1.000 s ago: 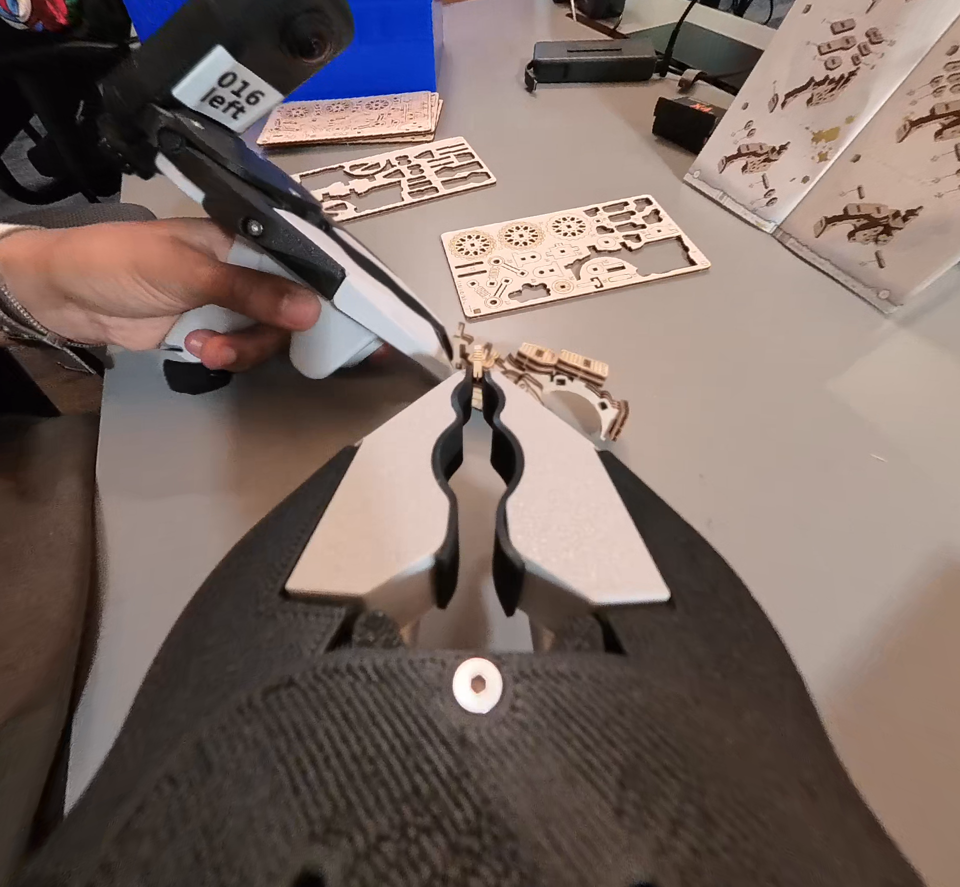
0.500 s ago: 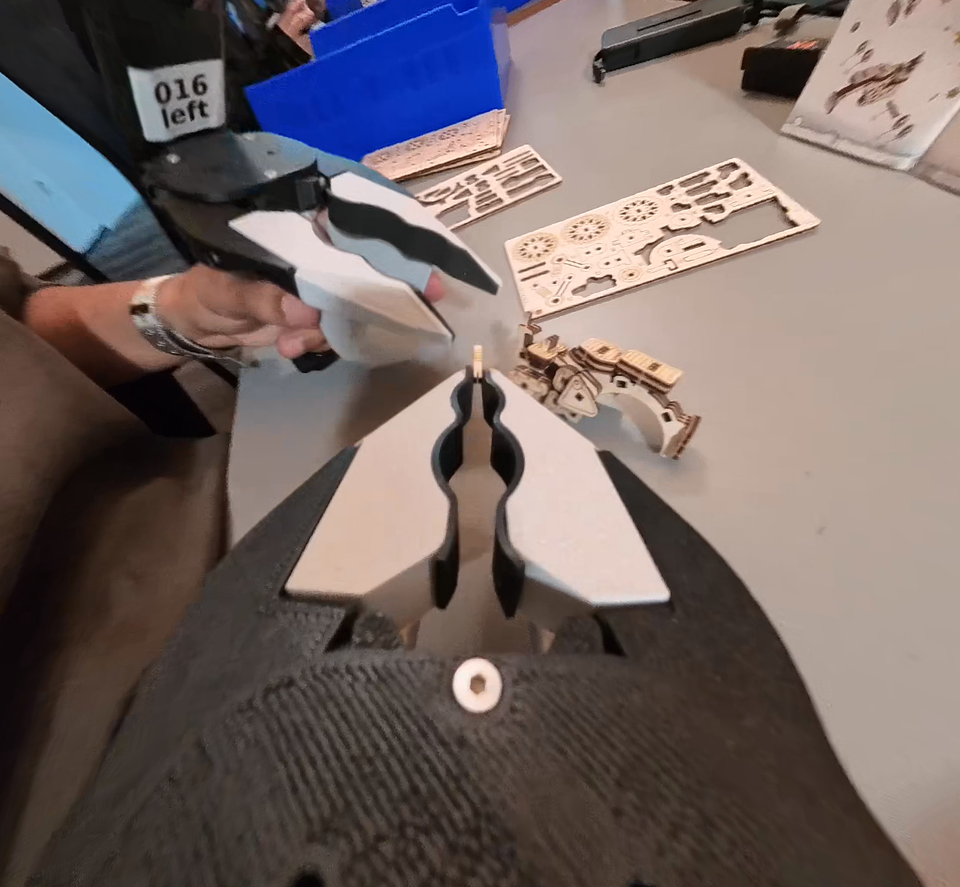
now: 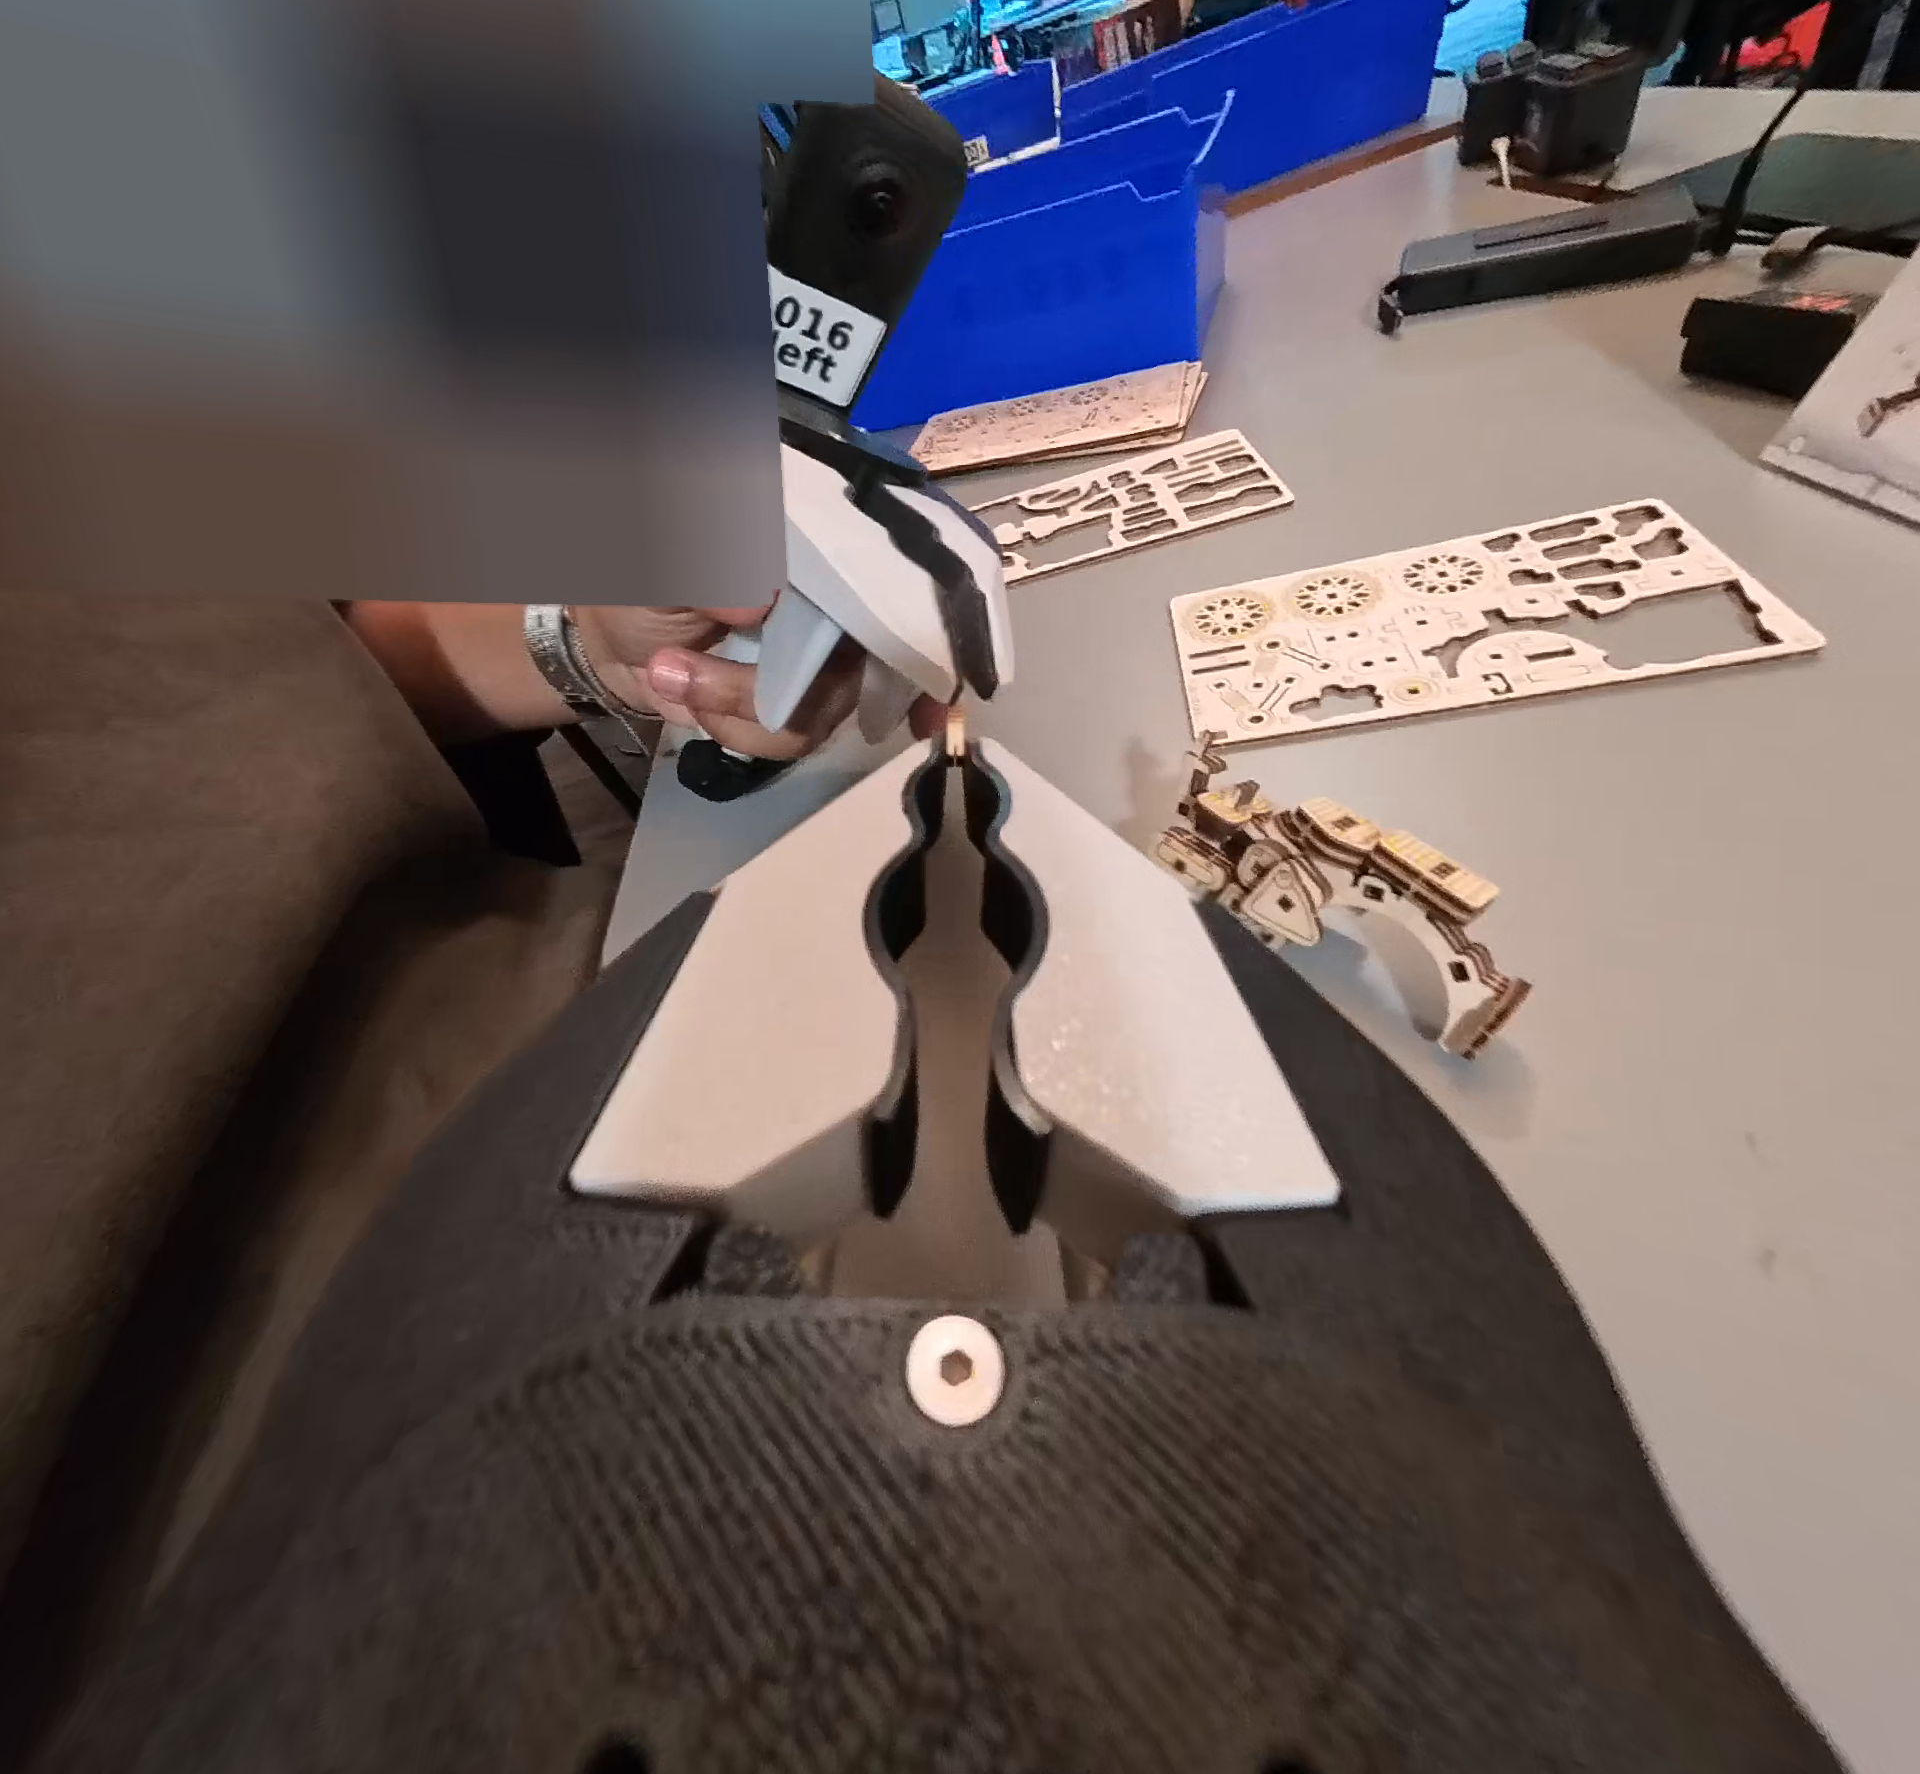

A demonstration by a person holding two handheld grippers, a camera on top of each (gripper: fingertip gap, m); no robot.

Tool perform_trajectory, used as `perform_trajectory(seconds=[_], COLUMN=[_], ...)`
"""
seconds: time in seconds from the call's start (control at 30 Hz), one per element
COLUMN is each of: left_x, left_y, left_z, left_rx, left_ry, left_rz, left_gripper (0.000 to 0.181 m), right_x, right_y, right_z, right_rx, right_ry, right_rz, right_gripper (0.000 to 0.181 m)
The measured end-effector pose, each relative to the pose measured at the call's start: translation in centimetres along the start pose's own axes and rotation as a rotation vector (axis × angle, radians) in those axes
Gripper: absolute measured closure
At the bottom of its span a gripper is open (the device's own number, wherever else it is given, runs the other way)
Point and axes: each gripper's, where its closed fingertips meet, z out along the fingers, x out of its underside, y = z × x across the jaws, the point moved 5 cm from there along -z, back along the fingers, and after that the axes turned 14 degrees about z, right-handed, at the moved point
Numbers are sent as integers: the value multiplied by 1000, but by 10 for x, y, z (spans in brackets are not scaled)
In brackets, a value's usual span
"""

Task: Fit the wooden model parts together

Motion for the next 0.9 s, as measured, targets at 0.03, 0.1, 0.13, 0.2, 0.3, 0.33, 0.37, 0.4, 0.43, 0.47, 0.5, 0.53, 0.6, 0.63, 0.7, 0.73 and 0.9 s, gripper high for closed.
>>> perform_trajectory(seconds=[0.03,0.1,0.13,0.2,0.3,0.33,0.37,0.4,0.43,0.47,0.5,0.53,0.6,0.63,0.7,0.73,0.9], left_x=[0,0,0,-1,-2,-2,-2,-2,-1,0,1,1,1,0,-1,-2,-6], left_y=[-1,-3,-4,-6,-7,-7,-8,-8,-8,-9,-10,-10,-11,-12,-11,-11,-7], left_z=[0,1,1,1,0,0,0,0,1,1,2,3,3,2,1,1,-2], left_rx=[4,20,28,48,68,78,87,90,87,88,95,99,100,104,109,115,145], left_ry=[3,6,5,-1,-11,-12,-12,-12,-7,2,8,13,12,9,-6,-20,-86], left_rz=[7,14,15,9,-2,-6,-7,-7,-6,-4,-2,0,11,14,-4,-26,-117], left_gripper=[177,176,176,178,178,178,176,177,178,178,180,180,181,181,181,181,181], right_x=[0,0,0,-1,-2,-2,-3,-3,-4,-4,-3,-3,-3,-4,-5,-6,-13], right_y=[1,3,4,5,5,5,5,4,5,5,5,6,6,6,6,6,6], right_z=[0,0,0,0,0,-1,-1,-2,-3,-3,-3,-2,-2,-2,-2,-2,-5], right_rx=[-10,-28,-35,-47,-64,-67,-74,-82,-90,-97,-103,-108,-115,-120,-117,-118,-125], right_ry=[-1,-2,-4,-8,-19,-25,-30,-32,-33,-34,-33,-32,-35,-40,-59,-74,-138], right_rz=[-1,1,4,14,39,49,59,69,76,83,89,94,101,107,120,124,155], right_gripper=[180,180,180,180,180,180,180,180,180,180,180,180,180,180,179,178,169])
